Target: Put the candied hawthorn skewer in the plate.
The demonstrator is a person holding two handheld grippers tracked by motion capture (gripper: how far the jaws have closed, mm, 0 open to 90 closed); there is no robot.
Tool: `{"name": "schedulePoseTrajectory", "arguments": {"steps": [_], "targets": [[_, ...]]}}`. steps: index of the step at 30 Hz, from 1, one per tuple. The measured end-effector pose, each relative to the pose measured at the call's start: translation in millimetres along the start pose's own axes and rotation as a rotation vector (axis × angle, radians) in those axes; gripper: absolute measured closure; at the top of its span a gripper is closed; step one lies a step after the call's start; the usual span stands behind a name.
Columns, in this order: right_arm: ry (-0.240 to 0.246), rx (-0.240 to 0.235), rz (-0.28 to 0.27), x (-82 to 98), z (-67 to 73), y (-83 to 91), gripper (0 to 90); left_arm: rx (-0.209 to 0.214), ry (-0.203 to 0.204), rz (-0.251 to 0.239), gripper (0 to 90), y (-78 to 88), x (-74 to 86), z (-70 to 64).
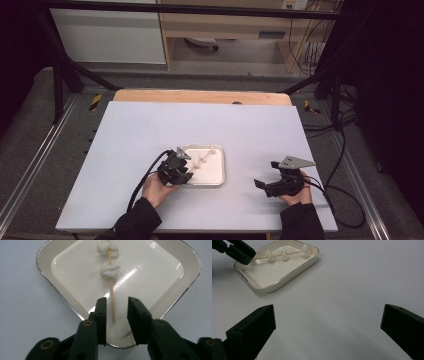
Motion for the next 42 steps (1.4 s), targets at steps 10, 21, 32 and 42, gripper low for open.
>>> {"name": "schedulePoseTrajectory", "arguments": {"steps": [10,21,32,42], "targets": [[-0.003,0.005,0.010,0.5,-0.8,0.1,0.3,-0.023,0.015,-0.101,30.5,22.4,6.6,16.9],[-0.014,0.006,0.013,0.5,-1.6,0.7,0.2,-0.043,0.053,-0.199,12.5,50.7,34.6,44.1],[-0.016,-0.002,0.035,3.1,-0.6,-1.3,0.3,-0.058,0.063,-0.248,11.8,64.3,78.4,64.5],[-0.018,-0.010,0.046,4.8,1.3,-1.7,0.2,-0.061,0.058,-0.250,12.0,62.0,101.9,71.9]]}}
Point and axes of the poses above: each handheld gripper's, and its own axes: y roughly backward along the jaws, x roughly out of its underside, z roughly to its left, the point moved 6 cm from there along -y, roughly forward along the jaws, and after that the axes turned 1 degree about -z, right-handed, at the moved point
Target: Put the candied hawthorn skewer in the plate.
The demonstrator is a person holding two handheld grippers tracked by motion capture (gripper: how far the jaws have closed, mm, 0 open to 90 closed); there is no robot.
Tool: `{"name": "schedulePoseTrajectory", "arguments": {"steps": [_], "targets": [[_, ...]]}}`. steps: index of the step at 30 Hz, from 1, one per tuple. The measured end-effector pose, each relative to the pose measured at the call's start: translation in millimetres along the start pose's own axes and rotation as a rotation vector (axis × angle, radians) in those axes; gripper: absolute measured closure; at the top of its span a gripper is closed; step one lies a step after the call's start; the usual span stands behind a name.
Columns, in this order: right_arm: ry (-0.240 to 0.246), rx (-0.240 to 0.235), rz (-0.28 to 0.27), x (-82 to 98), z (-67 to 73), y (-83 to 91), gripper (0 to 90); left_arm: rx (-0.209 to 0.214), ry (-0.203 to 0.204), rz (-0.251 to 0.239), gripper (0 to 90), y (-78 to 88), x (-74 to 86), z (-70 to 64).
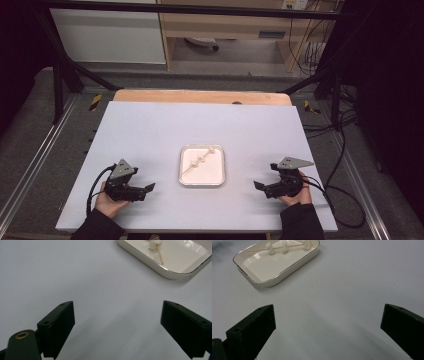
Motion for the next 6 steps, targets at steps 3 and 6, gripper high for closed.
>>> {"name": "schedulePoseTrajectory", "arguments": {"steps": [3,6], "targets": [[0.000,-0.001,0.000,0.5,0.5,0.0,0.2,-0.001,-0.006,0.017,12.2,-2.6,2.3,0.2],[0.008,-0.008,0.010,2.2,1.8,-2.2,0.2,0.001,-0.004,0.023,12.2,-4.3,3.1,-0.6]]}}
Point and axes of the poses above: each handheld gripper's, and its own axes: y roughly backward along the jaws, x roughly out of its underside, z roughly to its left, the point moved 6 cm from there along -y, roughly forward along the jaws, and after that the axes turned 1 degree about -z, right-handed, at the moved point
